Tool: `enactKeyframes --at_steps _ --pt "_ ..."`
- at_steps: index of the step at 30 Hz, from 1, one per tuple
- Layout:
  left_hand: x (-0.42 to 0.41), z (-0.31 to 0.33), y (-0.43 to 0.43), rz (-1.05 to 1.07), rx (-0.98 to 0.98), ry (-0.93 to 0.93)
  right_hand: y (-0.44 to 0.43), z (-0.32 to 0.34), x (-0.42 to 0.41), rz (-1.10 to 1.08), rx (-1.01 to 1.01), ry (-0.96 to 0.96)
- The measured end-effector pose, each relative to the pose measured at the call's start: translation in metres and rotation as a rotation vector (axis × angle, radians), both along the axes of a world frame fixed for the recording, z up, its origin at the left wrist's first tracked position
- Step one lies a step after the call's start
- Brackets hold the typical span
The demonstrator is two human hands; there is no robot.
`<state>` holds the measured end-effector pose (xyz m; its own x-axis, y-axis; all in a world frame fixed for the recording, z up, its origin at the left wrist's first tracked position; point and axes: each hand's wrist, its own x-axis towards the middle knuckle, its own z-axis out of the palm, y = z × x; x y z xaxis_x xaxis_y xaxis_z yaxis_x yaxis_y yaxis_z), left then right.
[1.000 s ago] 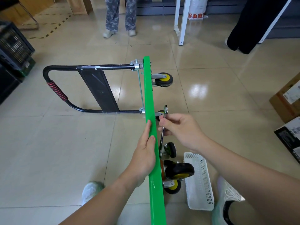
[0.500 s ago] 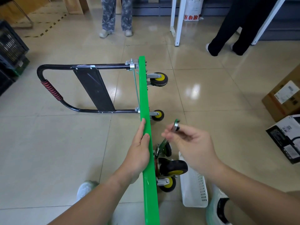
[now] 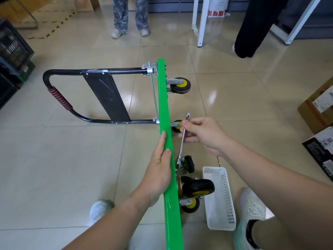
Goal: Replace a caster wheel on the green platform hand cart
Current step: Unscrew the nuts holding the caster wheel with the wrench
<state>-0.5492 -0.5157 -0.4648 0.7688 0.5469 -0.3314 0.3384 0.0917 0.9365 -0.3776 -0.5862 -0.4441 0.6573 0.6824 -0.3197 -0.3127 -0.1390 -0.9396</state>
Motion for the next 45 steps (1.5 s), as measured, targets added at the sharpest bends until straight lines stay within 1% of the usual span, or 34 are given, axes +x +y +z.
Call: enactKeyframes --at_steps 5,12,20,25,31,34,39,45 --pt "-0.001 0.003 0.0 0.0 -0.016 0.005 0.011 -0.015 0.005 0.084 -0.045 0.072" --pt "0.0 -0.001 0.002 0.014 -0.024 0.002 0.026 -0.025 0.003 0.194 -0.038 0.168" --pt "0.001 -0.002 0.002 0.023 -0.005 0.011 0.028 -0.032 0.003 0.208 -0.084 0.227" --pt "0.001 0.001 0.0 0.022 -0.004 0.012 0.028 -0.032 -0.001 0.184 -0.102 0.19" --pt "0.0 -0.001 0.001 0.028 -0.002 0.005 0.023 -0.03 0.001 0.19 -0.058 0.167" --pt "0.0 0.0 0.002 0.018 -0.008 0.011 0.02 -0.034 -0.001 0.179 -0.092 0.167" --pt "0.001 0.002 0.0 0.019 0.002 0.003 0.021 -0.04 -0.005 0.221 -0.113 0.133" --pt "0.0 0.001 0.001 0.003 0.013 0.015 0.009 -0.018 -0.01 0.177 -0.081 0.064"
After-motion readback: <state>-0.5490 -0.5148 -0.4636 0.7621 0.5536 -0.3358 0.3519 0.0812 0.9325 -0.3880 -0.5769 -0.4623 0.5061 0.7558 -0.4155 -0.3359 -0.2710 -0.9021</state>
